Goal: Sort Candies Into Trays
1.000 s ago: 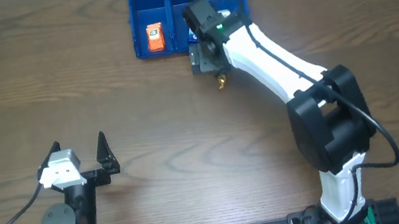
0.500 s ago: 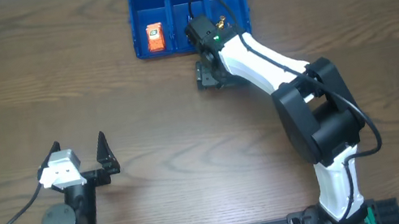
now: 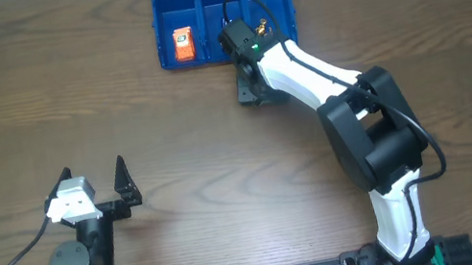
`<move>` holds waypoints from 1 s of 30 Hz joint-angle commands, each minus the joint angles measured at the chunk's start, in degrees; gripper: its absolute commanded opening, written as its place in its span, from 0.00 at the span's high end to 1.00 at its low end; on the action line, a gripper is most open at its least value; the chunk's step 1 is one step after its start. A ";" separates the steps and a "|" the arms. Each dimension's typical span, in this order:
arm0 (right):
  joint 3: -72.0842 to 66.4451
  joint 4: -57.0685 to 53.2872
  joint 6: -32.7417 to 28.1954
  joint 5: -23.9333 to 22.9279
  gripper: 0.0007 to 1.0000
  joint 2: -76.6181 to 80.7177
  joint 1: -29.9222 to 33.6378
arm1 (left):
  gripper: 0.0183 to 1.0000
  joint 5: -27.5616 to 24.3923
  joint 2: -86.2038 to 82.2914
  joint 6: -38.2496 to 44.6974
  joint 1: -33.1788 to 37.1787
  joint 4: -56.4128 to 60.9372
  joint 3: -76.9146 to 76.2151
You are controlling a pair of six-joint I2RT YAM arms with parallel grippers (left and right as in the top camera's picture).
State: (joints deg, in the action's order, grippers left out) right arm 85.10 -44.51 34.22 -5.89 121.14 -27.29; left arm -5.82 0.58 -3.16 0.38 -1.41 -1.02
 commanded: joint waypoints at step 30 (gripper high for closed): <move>14.51 6.73 -14.62 -14.56 0.96 -15.43 6.08 | 0.00 -0.09 -0.33 -0.24 0.35 -2.62 0.74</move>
State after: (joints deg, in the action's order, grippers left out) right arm 100.31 -38.06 23.88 -17.89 103.18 -23.05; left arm -5.74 0.58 -3.14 0.38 -1.43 -1.02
